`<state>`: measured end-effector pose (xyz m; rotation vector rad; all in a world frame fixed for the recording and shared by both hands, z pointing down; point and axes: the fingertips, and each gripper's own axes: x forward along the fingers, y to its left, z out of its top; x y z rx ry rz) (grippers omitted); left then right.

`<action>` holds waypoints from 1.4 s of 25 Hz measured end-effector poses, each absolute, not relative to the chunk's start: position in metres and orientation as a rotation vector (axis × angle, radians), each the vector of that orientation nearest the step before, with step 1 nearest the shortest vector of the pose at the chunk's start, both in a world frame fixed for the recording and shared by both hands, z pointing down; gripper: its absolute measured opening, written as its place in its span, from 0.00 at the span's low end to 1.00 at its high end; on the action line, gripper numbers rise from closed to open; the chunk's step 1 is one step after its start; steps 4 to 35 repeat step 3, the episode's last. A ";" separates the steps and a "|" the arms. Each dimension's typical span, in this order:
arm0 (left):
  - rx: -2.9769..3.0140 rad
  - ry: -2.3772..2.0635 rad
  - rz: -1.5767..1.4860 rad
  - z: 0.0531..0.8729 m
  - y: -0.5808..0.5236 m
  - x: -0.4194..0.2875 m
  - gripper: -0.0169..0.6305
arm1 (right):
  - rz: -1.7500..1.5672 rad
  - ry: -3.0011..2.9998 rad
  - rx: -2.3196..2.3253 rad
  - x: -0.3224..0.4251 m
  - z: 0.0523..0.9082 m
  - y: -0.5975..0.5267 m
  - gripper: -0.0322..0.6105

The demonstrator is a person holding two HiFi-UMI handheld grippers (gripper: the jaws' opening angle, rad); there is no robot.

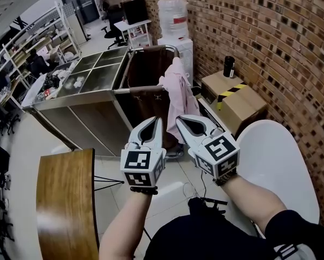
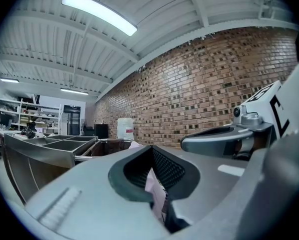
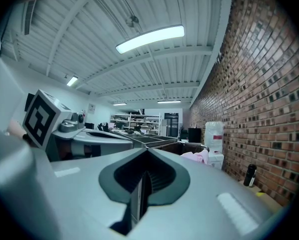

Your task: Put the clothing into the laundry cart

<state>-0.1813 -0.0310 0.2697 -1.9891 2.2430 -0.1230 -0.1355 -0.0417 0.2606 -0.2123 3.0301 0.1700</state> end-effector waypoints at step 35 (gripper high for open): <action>-1.993 2.239 -0.125 0.273 -0.030 -0.181 0.03 | 0.176 3.025 -0.215 -0.137 0.261 -0.041 0.05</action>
